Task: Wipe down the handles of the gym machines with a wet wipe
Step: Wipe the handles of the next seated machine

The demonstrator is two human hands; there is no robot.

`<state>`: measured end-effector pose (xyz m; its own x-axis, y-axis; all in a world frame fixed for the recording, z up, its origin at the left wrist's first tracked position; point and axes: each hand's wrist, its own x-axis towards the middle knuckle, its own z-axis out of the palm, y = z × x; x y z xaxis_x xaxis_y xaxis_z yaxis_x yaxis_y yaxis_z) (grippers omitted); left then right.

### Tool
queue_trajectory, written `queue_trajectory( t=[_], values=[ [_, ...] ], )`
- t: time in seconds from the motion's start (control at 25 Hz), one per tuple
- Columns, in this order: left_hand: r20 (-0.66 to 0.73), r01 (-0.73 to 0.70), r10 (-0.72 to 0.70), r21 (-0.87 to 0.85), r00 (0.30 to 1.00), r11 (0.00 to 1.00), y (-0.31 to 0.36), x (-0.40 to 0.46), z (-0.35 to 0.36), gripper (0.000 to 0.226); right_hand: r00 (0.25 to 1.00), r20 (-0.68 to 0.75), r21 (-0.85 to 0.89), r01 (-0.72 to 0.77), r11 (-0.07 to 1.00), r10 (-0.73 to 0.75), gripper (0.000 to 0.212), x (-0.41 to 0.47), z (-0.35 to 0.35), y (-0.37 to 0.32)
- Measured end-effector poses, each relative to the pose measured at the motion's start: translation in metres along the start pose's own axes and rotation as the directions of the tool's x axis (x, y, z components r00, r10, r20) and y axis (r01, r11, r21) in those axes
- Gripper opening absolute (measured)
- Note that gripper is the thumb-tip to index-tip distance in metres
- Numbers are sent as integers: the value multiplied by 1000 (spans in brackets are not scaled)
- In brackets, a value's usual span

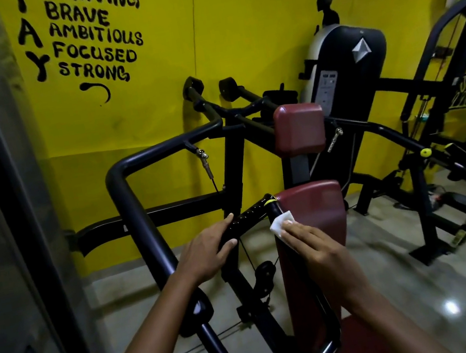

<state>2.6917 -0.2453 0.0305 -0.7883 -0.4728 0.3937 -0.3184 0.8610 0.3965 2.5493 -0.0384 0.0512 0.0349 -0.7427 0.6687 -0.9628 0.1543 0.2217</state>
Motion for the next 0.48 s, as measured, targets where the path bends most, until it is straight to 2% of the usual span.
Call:
queue_trajectory(
  t=[0.12,0.24,0.4,0.48],
  values=[
    [-2,-10,10,-18,1000,1000,-2,1,2,58,990,3,34,-142,989,142,51,7,8,-5],
    [3,-3,3,-6,1000,1000,-5,1,4,58,1000,7,-15,-11,1000,11,44,-2,7,-6],
    [3,1,-1,-7,1000,1000,-6,2,5,58,994,-5,33,-106,994,107,44,-6,2,-5],
    [5,1,-1,-5,1000,1000,-7,2,6,58,998,11,-1,-61,998,61,43,-4,2,-12]
  ],
)
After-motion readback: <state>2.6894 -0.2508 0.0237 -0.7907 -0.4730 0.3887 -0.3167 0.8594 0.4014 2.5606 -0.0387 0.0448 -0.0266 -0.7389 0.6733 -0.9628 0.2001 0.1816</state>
